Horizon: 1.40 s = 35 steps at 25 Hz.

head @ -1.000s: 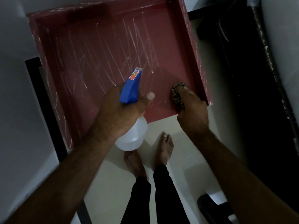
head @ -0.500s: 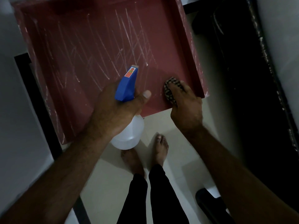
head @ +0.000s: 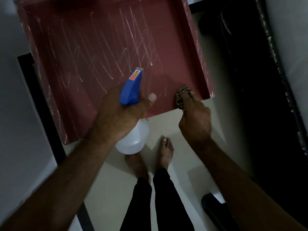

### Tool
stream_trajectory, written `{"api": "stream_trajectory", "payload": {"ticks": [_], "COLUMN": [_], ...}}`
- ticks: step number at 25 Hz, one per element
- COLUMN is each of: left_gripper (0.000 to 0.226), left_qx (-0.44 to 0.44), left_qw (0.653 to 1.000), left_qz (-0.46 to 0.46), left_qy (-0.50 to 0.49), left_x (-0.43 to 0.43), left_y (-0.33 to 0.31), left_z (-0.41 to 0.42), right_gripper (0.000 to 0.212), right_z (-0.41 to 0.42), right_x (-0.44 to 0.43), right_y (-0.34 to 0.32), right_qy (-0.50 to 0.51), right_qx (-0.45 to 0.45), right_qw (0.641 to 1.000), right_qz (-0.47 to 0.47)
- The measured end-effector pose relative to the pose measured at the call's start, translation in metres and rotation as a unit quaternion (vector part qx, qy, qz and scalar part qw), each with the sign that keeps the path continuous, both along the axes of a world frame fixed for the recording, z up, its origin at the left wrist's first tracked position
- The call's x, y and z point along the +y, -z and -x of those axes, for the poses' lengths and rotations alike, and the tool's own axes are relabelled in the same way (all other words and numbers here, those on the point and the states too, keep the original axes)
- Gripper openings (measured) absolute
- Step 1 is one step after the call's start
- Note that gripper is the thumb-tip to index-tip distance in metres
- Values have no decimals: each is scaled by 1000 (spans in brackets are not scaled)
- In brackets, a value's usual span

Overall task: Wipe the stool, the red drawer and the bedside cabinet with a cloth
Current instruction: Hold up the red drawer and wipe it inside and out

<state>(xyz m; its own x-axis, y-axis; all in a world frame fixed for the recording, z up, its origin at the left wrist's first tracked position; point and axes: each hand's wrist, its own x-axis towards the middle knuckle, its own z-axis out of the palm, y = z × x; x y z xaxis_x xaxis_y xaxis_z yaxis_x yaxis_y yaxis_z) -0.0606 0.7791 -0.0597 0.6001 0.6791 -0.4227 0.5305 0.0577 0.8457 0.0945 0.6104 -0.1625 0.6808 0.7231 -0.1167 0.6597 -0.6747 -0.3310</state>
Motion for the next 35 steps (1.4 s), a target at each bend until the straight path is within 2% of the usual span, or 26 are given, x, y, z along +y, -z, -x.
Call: {"api": "stream_trajectory", "payload": {"ticks": [6,12,17,21,27,32,35], "left_gripper": [56,37,40,41,42,60,54], "left_qx": [0,-12,-15,15,42,82,105], "left_qw": [1000,999,997,999,999,996,993], "left_qz": [-3,32,69,49,26,40,26], "left_qy": [15,-2,-15,1,16,20,37], "left_x": [-7,-20,-37,-47,-54,-54,-54], "left_y": [3,10,17,23,40,54,60], "left_z": [0,6,14,17,13,14,16], "right_gripper": [71,79,80,80,62,57,59], "right_z": [-13,-26,-31,-33,-25,-31,-27], "right_x": [-3,-6,-4,-3,-4,-11,-14], "right_y": [-6,-11,-14,-12,-9,0,5], "right_qy": [-64,-113,-116,-111,-165,-50,-39], "right_qx": [22,50,66,82,68,25,30], "right_qw": [998,992,991,990,984,998,998], "right_qz": [9,39,15,28,11,-14,-29]}}
